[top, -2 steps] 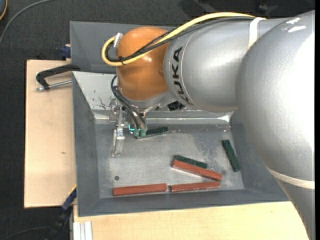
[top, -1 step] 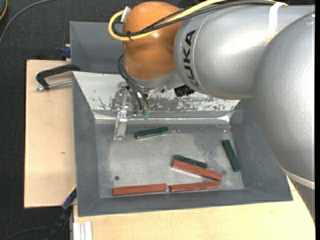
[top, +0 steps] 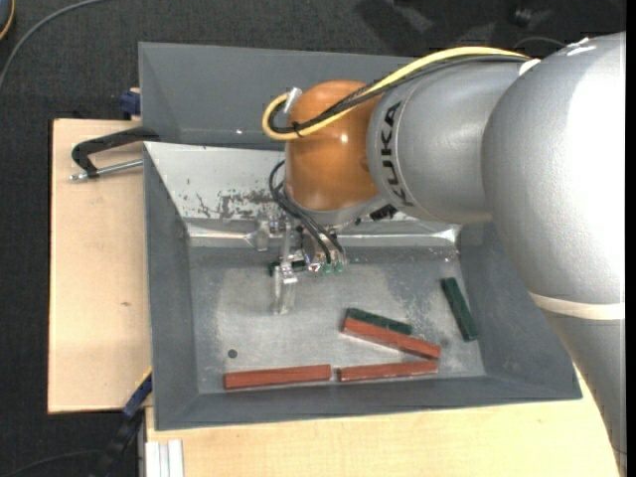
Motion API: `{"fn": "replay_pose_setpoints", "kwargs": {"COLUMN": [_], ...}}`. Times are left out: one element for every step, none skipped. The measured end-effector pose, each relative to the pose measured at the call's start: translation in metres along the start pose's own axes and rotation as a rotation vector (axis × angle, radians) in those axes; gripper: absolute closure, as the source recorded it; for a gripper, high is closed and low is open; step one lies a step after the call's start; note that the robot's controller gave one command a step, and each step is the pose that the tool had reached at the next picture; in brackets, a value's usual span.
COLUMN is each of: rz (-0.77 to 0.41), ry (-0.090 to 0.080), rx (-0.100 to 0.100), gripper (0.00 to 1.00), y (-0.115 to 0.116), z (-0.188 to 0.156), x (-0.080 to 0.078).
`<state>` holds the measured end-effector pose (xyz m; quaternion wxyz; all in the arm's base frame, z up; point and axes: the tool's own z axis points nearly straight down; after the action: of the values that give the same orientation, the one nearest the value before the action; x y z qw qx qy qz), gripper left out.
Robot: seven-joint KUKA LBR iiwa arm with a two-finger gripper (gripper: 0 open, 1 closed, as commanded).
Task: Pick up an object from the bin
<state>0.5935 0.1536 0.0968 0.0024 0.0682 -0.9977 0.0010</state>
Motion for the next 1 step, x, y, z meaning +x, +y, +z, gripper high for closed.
{"fn": "replay_pose_setpoints", "kwargs": {"rz": [-0.269], "ry": [-0.008], "rx": [0.0], "gripper": [0.0], "y": [-0.064], "z": [0.0256], "x": [0.0291]}}
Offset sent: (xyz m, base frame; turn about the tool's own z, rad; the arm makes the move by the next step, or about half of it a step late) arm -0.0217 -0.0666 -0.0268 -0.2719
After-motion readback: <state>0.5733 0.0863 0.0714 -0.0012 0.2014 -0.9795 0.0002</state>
